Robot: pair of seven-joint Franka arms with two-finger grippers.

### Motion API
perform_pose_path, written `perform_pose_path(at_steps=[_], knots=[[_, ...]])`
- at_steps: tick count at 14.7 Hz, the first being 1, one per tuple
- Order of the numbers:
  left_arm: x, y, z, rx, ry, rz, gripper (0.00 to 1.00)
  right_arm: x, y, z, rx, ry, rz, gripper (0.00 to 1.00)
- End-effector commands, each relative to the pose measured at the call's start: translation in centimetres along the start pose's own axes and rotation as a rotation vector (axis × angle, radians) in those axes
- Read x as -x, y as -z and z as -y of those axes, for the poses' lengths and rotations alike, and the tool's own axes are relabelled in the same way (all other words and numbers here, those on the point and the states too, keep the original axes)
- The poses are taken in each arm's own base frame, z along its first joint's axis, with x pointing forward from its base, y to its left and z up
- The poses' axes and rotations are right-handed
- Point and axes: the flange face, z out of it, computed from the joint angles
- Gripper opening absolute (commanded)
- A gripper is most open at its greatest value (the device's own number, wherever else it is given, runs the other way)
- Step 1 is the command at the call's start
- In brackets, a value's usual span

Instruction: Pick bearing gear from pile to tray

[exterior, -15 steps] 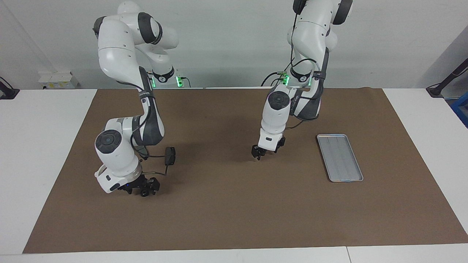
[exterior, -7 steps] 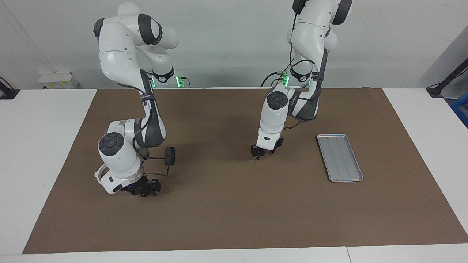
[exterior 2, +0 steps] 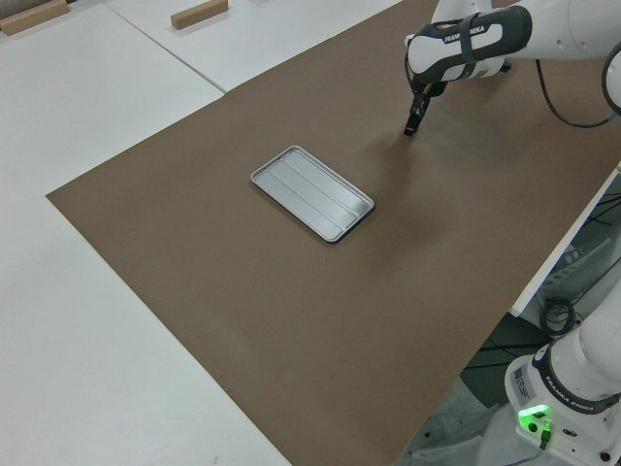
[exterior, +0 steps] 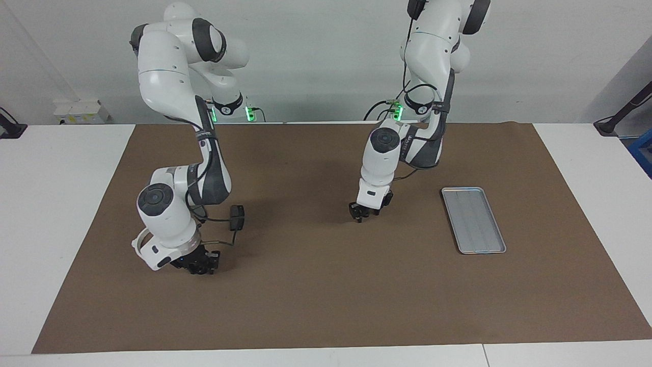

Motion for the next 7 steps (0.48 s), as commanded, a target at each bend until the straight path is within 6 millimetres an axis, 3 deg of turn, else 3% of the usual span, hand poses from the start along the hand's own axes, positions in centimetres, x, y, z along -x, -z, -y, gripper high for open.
perform_pose_path(at_steps=[1,4,6,7], knots=[[1.1,-0.3,0.3,-0.010,0.005,-0.014,0.31,0.7,-1.3,-0.8,0.006,0.022,0.011,0.00],[1.1,0.2,0.3,-0.028,0.018,-0.004,0.20,0.7,-0.2,-0.8,0.016,0.025,0.036,0.00],[-0.7,1.8,0.6,-0.047,0.033,0.002,0.19,0.5,3.5,-0.1,0.033,0.034,0.076,0.00],[-2.5,3.1,2.1,-0.059,0.050,0.002,0.19,0.4,5.6,0.4,0.042,0.044,0.094,0.00]])
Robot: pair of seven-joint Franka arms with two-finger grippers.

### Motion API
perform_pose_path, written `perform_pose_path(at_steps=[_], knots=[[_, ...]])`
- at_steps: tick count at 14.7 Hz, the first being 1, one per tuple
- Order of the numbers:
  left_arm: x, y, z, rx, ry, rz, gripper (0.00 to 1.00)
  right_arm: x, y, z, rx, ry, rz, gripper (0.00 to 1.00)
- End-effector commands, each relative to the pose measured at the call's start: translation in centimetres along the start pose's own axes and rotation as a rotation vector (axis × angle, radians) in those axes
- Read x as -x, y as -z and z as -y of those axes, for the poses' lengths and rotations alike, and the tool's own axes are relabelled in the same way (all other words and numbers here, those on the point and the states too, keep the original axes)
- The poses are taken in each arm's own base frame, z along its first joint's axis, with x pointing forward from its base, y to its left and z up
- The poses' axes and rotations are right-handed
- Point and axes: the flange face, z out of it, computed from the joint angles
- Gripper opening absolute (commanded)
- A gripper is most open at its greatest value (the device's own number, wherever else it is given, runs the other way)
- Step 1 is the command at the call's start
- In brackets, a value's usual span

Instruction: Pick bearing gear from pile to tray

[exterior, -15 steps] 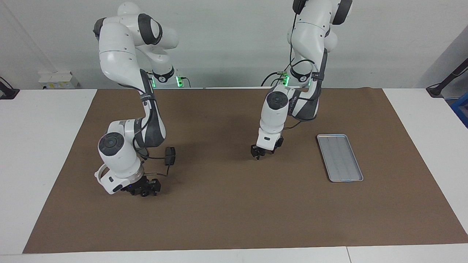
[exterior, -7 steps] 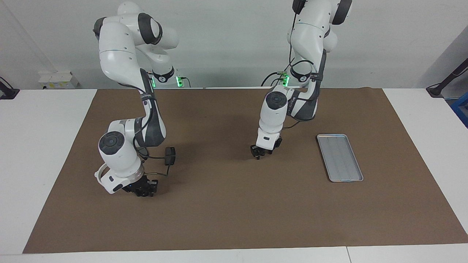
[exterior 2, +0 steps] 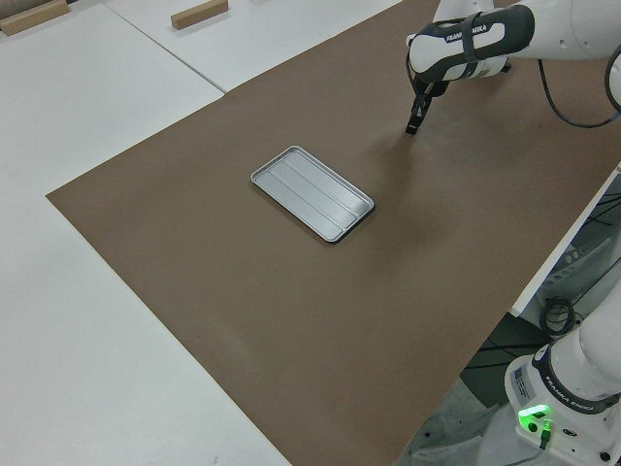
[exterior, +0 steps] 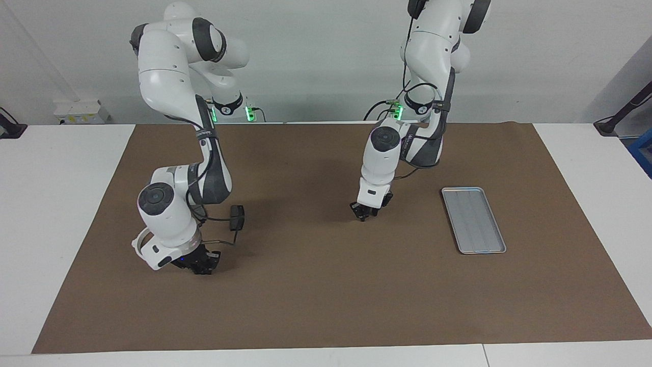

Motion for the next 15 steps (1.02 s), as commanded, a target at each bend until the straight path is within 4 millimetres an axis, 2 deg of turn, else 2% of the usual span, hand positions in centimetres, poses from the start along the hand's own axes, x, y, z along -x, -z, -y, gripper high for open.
perform_pose_path(at_steps=[1,2,3,4,5,7,9,11,12,13,15], knots=[[-3.9,4.5,3.7,-0.033,-0.008,-0.015,0.19,0.5,5.7,0.9,0.045,0.071,0.047,0.00],[-5.5,6.3,6.3,-0.043,-0.062,-0.011,0.19,0.9,8.0,1.0,0.056,0.091,0.061,0.00],[-6.8,7.1,9.3,-0.074,-0.124,0.018,0.19,1.5,10.0,1.6,0.060,0.104,0.083,0.00],[-8.1,7.6,12.1,-0.096,-0.188,0.047,0.19,2.2,12.9,3.3,0.057,0.120,0.103,0.00],[-9.7,7.7,14.7,-0.098,-0.242,0.063,0.19,3.3,15.8,5.9,0.059,0.134,0.135,0.00],[-12.8,7.3,19.9,-0.088,-0.350,0.086,0.19,6.0,21.2,14.0,0.052,-0.020,0.147,0.00],[-14.0,6.3,24.6,-0.078,-0.445,0.117,0.19,9.5,22.6,23.3,0.042,-0.163,0.124,0.00],[-13.8,4.7,28.0,-0.067,-0.497,0.119,0.19,11.9,23.1,29.2,-0.030,-0.321,0.111,0.00],[-13.1,4.0,29.2,-0.063,-0.503,0.111,0.20,13.6,22.7,33.1,-0.052,-0.368,0.098,0.00],[-12.5,3.1,29.9,-0.061,-0.498,0.106,0.20,14.8,21.2,36.3,-0.064,-0.415,0.092,0.00],[-12.1,2.8,30.0,-0.052,-0.492,0.095,0.20,15.7,18.3,40.4,-0.091,-0.459,0.062,0.00]])
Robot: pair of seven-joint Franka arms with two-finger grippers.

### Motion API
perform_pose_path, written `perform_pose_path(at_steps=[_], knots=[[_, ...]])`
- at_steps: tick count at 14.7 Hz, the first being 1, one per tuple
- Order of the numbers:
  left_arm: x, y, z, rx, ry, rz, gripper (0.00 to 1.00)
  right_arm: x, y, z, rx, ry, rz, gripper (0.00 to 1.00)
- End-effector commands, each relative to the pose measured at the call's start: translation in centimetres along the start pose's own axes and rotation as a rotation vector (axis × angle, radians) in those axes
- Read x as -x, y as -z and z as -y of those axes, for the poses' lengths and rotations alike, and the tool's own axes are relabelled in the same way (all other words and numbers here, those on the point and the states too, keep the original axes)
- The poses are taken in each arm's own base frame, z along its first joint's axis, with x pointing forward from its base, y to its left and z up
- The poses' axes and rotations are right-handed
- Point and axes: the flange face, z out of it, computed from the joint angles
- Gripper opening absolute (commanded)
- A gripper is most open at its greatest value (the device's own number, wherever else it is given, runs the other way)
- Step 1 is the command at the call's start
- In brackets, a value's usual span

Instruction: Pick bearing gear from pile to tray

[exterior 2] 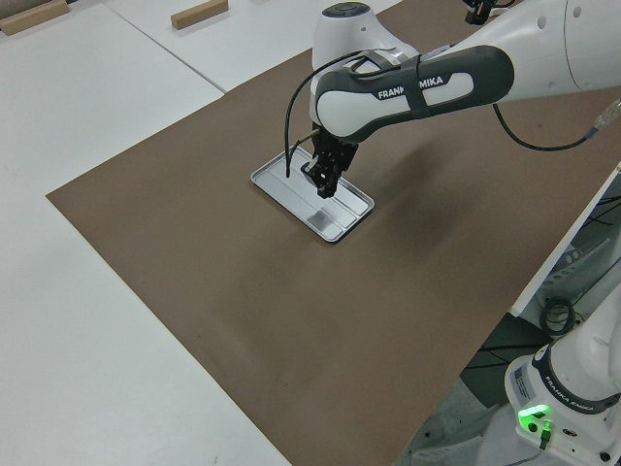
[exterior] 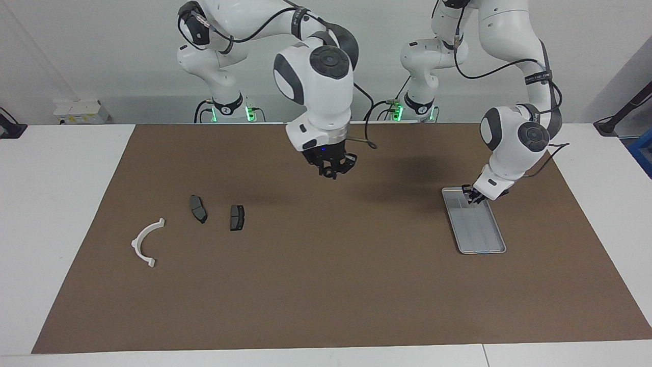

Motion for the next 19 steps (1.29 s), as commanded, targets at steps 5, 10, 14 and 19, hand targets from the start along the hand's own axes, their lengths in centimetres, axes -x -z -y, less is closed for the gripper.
perform_pose_path(at_steps=[5,10,14,19], knots=[[3.3,-1.5,-0.7,0.053,0.034,-0.077,0.21,1.8,-15.0,6.9,-0.033,-0.077,-0.096,0.00],[3.8,-1.8,-0.7,0.052,0.034,-0.087,0.23,0.9,-19.4,6.9,-0.021,-0.064,-0.120,0.00],[3.9,-2.0,-0.7,0.052,0.032,-0.094,0.30,0.9,-20.2,6.6,-0.019,-0.056,-0.130,0.00],[3.5,-1.9,-1.0,0.050,0.036,-0.118,0.63,0.4,-19.9,6.1,0.003,-0.062,-0.132,1.00]])
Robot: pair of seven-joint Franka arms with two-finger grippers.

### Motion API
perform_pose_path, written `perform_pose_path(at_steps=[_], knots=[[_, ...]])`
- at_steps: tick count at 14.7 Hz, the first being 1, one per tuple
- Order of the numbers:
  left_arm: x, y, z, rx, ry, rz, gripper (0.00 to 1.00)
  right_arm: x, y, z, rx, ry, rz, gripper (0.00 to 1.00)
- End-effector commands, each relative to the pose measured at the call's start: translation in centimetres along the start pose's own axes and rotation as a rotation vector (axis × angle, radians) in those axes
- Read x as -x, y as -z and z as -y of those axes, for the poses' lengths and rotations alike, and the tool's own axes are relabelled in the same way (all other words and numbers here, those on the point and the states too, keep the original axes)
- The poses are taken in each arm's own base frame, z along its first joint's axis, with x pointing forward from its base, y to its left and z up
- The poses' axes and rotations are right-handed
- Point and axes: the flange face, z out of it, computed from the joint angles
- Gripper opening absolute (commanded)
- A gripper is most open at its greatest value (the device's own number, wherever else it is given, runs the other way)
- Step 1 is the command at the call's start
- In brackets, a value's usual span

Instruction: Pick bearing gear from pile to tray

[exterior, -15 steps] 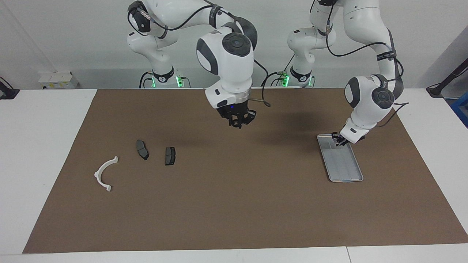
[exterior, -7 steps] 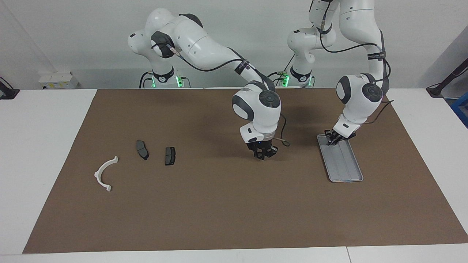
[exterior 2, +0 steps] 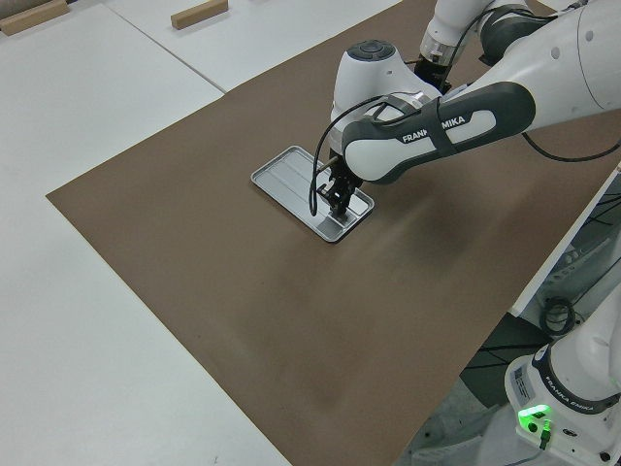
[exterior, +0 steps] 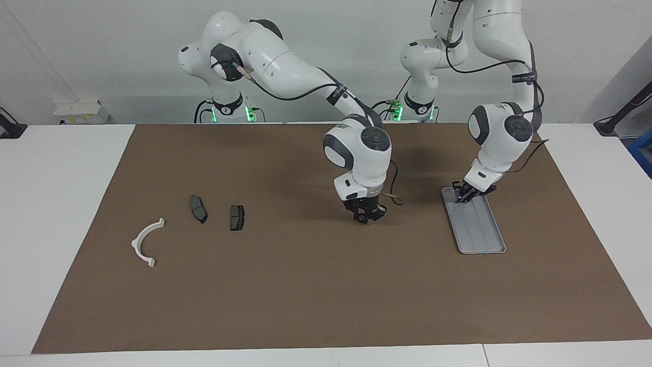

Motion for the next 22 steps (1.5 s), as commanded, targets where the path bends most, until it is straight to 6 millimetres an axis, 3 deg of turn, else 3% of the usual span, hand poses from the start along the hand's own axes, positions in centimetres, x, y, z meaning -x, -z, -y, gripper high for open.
perform_pose_path(at_steps=[1,2,4,6,9,11,13,15,18,20,21,22], knots=[[-0.5,1.8,-0.3,0.008,-0.001,-0.028,0.81,-0.4,0.3,-0.7,0.032,0.004,-0.026,1.00],[-1.6,3.2,-0.4,0.009,-0.004,-0.017,0.92,-0.4,0.2,-0.9,0.054,0.007,-0.022,1.00],[-3.6,5.2,-0.4,0.016,-0.004,0.012,1.00,-1.9,2.0,-1.4,0.065,-0.008,-0.023,1.00],[-4.6,6.6,-1.5,0.059,0.080,-0.009,1.00,-4.4,4.8,-2.7,0.065,0.021,-0.020,1.00],[-5.5,7.9,-6.7,0.077,0.183,-0.033,1.00,-9.5,9.9,-5.6,0.011,0.063,-0.011,1.00],[-5.8,8.2,-10.5,0.083,0.255,-0.038,1.00,-13.0,12.1,-8.4,-0.013,0.101,0.033,1.00],[-5.8,9.0,-13.8,0.086,0.323,-0.054,1.00,-15.9,13.1,-11.0,-0.017,0.138,0.057,1.00],[-5.4,9.2,-19.0,0.079,0.346,-0.049,1.00,-18.0,13.3,-13.0,-0.006,0.176,0.073,1.00],[-5.6,9.3,-24.8,0.021,0.429,-0.085,1.00,-20.2,13.3,-15.4,0.015,0.246,0.095,1.00],[-6.4,7.2,-29.5,0.021,0.448,-0.064,1.00,-22.6,13.4,-17.8,0.019,0.286,0.101,1.00],[-7.1,5.1,-31.5,0.021,0.480,-0.057,1.00,-24.0,13.6,-19.6,0.022,0.315,0.105,1.00],[-7.4,4.0,-32.1,0.026,0.490,-0.074,1.00,-24.7,13.7,-20.6,0.023,0.362,0.109,1.00]])
